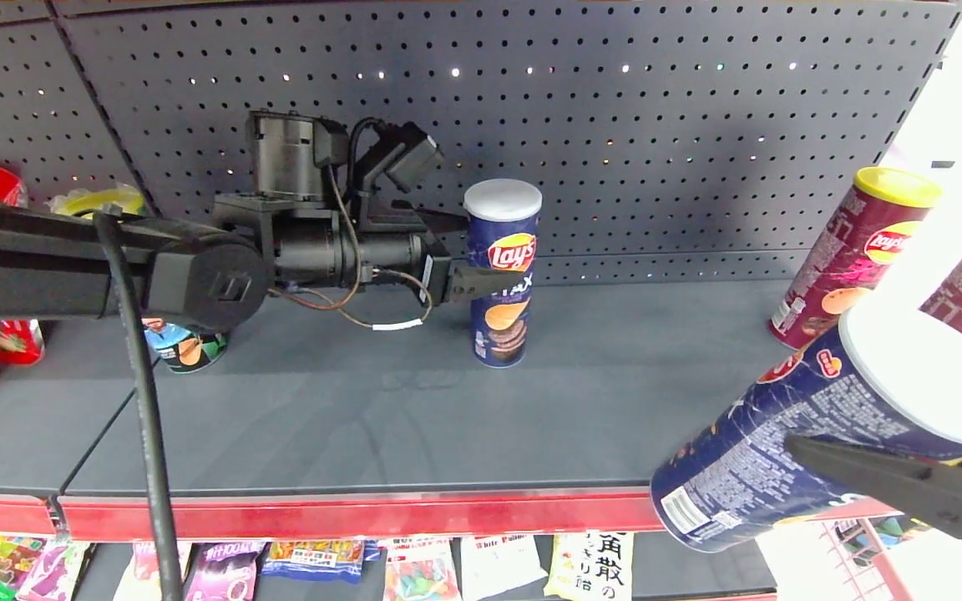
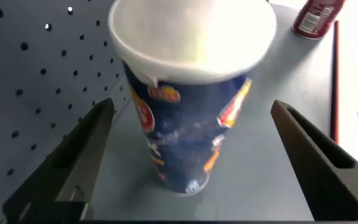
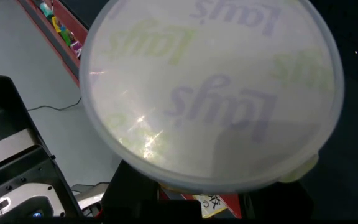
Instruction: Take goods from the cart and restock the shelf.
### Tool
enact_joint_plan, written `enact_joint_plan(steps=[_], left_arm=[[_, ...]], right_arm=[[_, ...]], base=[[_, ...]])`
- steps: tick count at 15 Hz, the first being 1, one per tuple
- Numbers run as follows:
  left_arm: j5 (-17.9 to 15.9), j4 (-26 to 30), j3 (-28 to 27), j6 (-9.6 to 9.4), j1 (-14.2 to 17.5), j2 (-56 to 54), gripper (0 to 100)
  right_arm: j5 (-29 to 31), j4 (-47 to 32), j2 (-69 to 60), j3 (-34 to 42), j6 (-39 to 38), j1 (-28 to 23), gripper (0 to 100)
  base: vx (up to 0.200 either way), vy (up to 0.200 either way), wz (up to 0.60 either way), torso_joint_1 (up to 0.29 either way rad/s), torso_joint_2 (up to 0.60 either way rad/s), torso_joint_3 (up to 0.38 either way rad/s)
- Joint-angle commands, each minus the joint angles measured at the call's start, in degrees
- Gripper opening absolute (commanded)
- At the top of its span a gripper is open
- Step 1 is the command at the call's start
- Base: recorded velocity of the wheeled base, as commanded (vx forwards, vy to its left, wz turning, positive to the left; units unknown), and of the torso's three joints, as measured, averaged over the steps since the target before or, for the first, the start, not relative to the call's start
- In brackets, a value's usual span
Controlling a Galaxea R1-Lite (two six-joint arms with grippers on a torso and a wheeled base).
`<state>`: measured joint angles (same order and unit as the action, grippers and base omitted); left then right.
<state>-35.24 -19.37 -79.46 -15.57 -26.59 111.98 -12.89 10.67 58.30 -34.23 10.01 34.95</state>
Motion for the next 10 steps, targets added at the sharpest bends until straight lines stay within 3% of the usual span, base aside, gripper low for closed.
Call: enact_joint_plan(steps=[1,3,10], left_arm=[[0.5,-0.1,-1.5,0.63,-0.5,1.5,100],[1.7,-0.1,-2.9,2.56,-1.4,2.2,100],[2.0,-0.1,-5.1,2.74,-2.3,5.1,100]], right_arm=[[0.0,0.0,0.0,0.0,0.0,0.0,0],[0.0,0.0,0.0,-0.1,0.0,0.0,0],[0.0,0.0,-0.1,0.0,0.0,-0.1,0]], base=[[0.000,0.000,0.00,0.000,0.00,0.000],[0.000,0.000,0.00,0.000,0.00,0.000],[0.000,0.000,0.00,0.000,0.00,0.000]])
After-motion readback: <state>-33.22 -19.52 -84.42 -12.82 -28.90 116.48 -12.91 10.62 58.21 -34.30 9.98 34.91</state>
